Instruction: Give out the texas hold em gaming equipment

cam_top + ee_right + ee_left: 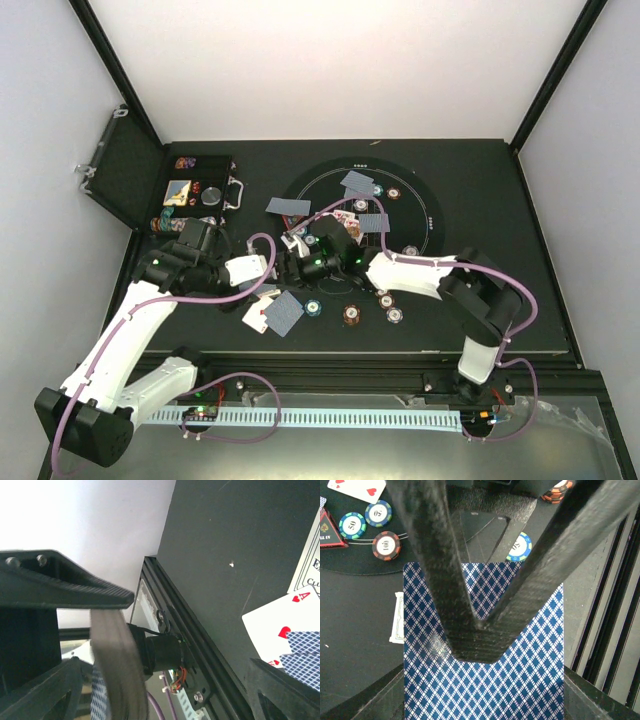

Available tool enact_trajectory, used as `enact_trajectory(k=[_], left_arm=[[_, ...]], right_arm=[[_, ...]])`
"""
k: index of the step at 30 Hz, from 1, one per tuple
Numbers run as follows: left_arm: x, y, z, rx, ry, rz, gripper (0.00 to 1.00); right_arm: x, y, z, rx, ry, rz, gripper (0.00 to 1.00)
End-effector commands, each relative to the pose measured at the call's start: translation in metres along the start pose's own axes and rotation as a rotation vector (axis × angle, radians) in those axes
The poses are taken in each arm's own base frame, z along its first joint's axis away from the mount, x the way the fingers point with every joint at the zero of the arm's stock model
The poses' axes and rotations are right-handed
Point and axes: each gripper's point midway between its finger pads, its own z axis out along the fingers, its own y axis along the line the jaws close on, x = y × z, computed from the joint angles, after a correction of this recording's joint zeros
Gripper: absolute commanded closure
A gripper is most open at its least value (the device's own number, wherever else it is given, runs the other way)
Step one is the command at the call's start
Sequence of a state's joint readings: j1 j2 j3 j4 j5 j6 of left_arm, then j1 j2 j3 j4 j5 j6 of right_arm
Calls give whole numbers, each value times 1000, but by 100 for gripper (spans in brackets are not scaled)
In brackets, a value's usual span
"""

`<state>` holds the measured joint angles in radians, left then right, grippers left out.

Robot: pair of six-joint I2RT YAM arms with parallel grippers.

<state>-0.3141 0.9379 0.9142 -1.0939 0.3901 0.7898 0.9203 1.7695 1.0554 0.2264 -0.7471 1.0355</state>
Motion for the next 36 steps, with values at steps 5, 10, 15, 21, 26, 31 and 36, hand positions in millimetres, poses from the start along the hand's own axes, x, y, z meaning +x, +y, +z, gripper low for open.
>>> enact_trajectory(k=[5,10,15,21,26,31,36], left_arm=[[-17,3,-13,-15,-56,12,98],[-18,3,-14,-18,-59,18,98],[-17,3,-13,-15,-58,18,98],[-15,2,-11,-15,-55,17,98],[-14,2,-10,-13,-52,16,98],[-13,2,-10,-15,-50,16,98],[-11,3,-7,-15,-43,13,98]], right_arm=[[-10,16,15,-106,30,-10,18],[-13,-2,10,-81,27,18,25],[-16,-13,-5,-78,2,36,36],[-16,-9,-17,-76,-18,25,54],[-14,-8,-26,-57,-31,18,72],[-16,-8,-38,-39,-57,12,86],[-19,-7,-50,-29,-80,7,93]])
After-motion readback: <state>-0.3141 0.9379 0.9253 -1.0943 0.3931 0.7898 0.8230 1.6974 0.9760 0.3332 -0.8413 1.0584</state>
